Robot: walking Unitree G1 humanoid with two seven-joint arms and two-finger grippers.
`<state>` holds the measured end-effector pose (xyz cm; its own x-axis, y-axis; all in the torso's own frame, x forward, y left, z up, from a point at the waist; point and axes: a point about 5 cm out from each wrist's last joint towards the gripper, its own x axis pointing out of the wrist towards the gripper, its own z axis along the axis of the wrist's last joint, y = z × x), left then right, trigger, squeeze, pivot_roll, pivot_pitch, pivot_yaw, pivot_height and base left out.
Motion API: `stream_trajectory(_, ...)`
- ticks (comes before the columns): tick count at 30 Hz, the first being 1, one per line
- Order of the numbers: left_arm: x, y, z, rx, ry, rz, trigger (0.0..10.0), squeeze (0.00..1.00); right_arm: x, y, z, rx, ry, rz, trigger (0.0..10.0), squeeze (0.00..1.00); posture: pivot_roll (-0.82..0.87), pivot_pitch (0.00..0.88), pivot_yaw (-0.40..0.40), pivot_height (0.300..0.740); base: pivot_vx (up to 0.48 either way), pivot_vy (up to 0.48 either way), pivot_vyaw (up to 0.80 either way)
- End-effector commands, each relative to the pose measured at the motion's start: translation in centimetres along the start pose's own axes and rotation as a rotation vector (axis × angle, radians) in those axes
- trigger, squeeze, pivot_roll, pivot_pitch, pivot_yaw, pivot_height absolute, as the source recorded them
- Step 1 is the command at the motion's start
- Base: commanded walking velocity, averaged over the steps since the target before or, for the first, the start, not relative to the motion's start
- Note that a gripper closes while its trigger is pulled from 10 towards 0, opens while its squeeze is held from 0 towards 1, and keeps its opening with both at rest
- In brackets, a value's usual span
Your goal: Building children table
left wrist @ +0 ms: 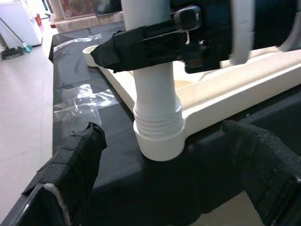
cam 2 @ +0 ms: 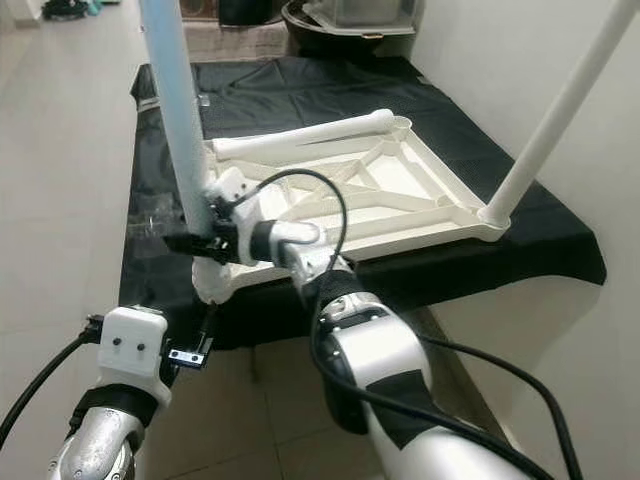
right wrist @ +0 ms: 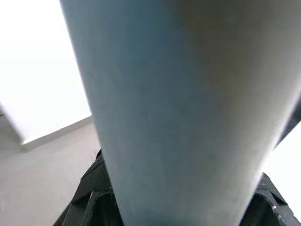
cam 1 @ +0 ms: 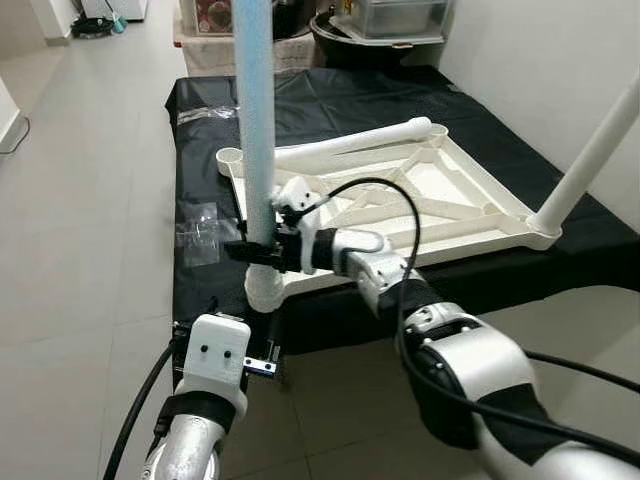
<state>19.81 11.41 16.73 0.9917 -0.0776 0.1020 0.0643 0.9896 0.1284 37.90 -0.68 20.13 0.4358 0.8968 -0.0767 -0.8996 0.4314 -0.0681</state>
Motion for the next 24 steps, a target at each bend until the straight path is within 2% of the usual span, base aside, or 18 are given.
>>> stream_trajectory(1, 0.0, 0.0, -0.3, 0.008, 0.021, 0.006, 10.0, 0.00, 0.1, 0.1, -0.9, 0.002, 0.050, -0.042, 0.0, 0.00, 0.10, 0.129, -0.100, 0.740, 0.000, 0.000, 0.00)
stream_trajectory(2, 0.0, 0.0, -0.3, 0.008, 0.021, 0.006, 10.0, 0.00, 0.1, 0.1, -0.9, 0.002, 0.050, -0.042, 0.0, 0.00, 0.10, 0.129, -0.100, 0.740, 0.000, 0.000, 0.00)
stream_trajectory(3, 0.0, 0.0, -0.3, 0.009, 0.020, 0.007, 10.0, 0.00, -0.1, -0.4, -0.9, 0.000, 0.044, -0.127, 0.0, 0.00, 0.10, 0.124, -0.103, 0.740, 0.000, 0.000, 0.00)
stream_trajectory(4, 0.0, 0.0, -0.3, 0.009, 0.020, 0.007, 10.0, 0.00, -0.1, -0.4, -0.9, 0.000, 0.044, -0.127, 0.0, 0.00, 0.10, 0.124, -0.103, 0.740, 0.000, 0.000, 0.00)
stream_trajectory(5, 0.1, 0.1, -0.3, 0.010, 0.018, 0.008, 10.0, 0.00, -0.3, -1.1, -1.0, 0.030, 0.038, -0.248, 0.0, 0.00, 0.09, 0.119, -0.102, 0.740, 0.000, 0.000, 0.00)
stream_trajectory(6, 0.1, 0.1, -0.3, 0.010, 0.018, 0.008, 10.0, 0.00, -0.3, -1.1, -1.0, 0.030, 0.038, -0.248, 0.0, 0.00, 0.09, 0.119, -0.102, 0.740, 0.000, 0.000, 0.00)
stream_trajectory(9, 0.5, 0.2, -0.3, 0.014, 0.010, 0.005, 10.0, 0.00, -2.6, -4.0, -1.9, 0.212, -0.002, -0.827, 0.0, 0.00, 0.08, 0.105, -0.091, 0.740, 0.000, 0.000, 0.00)
stream_trajectory(10, 0.5, 0.2, -0.3, 0.014, 0.010, 0.005, 10.0, 0.00, -2.6, -4.0, -1.9, 0.212, -0.002, -0.827, 0.0, 0.00, 0.08, 0.105, -0.091, 0.740, 0.000, 0.000, 0.00)
stream_trajectory(11, 0.5, 0.2, -0.3, 0.014, 0.007, 0.002, 10.0, 0.00, -3.3, -4.4, -2.5, 0.282, -0.017, -0.980, 0.0, 0.00, 0.08, 0.105, -0.091, 0.740, 0.000, 0.000, 0.00)
stream_trajectory(12, 0.6, 0.1, -0.2, 0.014, 0.005, -0.001, 10.0, 0.00, -3.5, -4.2, -3.0, 0.332, -0.027, -1.071, 0.0, 0.00, 0.08, 0.105, -0.091, 0.740, 0.000, 0.000, 0.00)
stream_trajectory(15, 0.6, 0.1, -0.2, 0.014, 0.004, -0.002, 10.0, 0.00, -3.5, -4.1, -3.3, 0.361, -0.032, -1.116, 0.0, 0.00, 0.08, 0.105, -0.091, 0.740, 0.000, 0.000, 0.00)
stream_trajectory(18, 0.6, 0.1, -0.3, 0.016, 0.007, -0.002, 10.0, 0.00, -2.5, -2.8, -3.6, 0.389, -0.038, -1.149, 0.0, 0.00, 0.08, 0.104, -0.090, 0.740, 0.000, 0.000, 0.00)
stream_trajectory(22, 0.6, 0.2, -0.3, 0.016, 0.009, -0.001, 10.0, 0.00, -1.3, -1.7, -3.5, 0.413, -0.047, -1.128, 0.0, 0.00, 0.08, 0.104, -0.090, 0.740, 0.000, 0.000, 0.00)
stream_trajectory(23, 0.6, 0.2, -0.4, 0.016, 0.010, -0.001, 10.0, 0.00, -0.6, -1.2, -3.2, 0.400, -0.050, -1.085, 1.9, 0.00, 0.08, 0.102, -0.092, 0.740, 0.000, 0.000, 0.00)
stream_trajectory(24, 0.6, 0.2, -0.4, 0.016, 0.010, -0.001, 10.0, 0.00, -0.6, -1.2, -3.2, 0.400, -0.050, -1.085, 1.9, 0.00, 0.08, 0.102, -0.092, 0.740, 0.000, 0.000, 0.00)
